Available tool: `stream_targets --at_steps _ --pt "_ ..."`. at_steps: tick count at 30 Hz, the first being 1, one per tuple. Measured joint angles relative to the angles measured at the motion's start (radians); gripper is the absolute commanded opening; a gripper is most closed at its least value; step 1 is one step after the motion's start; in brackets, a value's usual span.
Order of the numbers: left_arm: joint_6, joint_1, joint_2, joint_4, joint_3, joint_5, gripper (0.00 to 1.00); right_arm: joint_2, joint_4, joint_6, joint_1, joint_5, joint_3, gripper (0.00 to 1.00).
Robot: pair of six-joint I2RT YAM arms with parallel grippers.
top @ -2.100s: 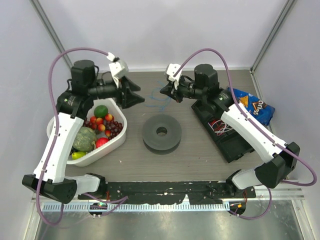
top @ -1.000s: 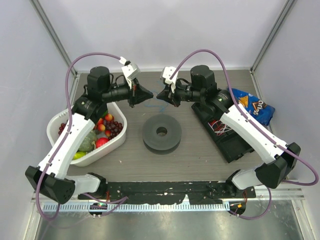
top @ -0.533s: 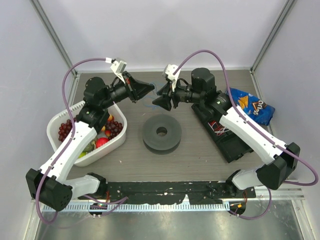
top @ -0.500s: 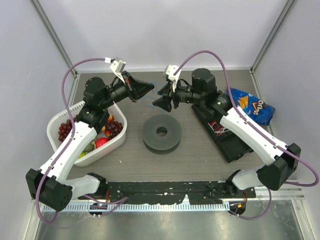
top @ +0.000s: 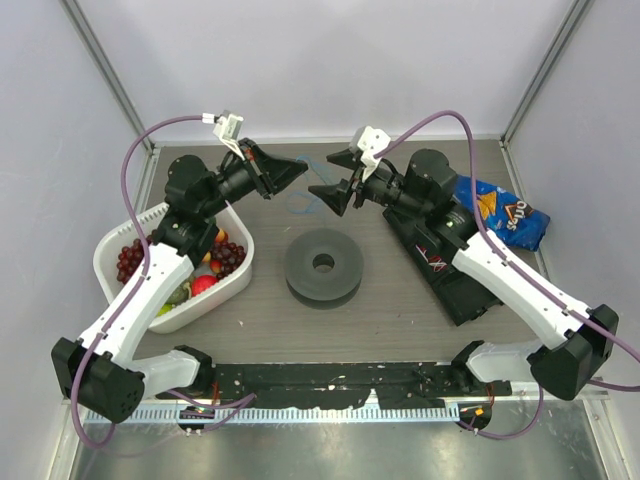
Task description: Wrap the cables
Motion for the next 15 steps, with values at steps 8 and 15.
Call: stream_targets --at_steps 8,15 --pt "-0.039 -0.006 0.006 0.034 0.0 0.002 0.0 0.068 0.065 0.0 0.009 -0.026 0.005 0.75" --pt "-0.046 -0.02 0.008 0.069 0.0 0.031 0.0 0.115 0.066 0.0 0.01 -0.041 0.034 0.62"
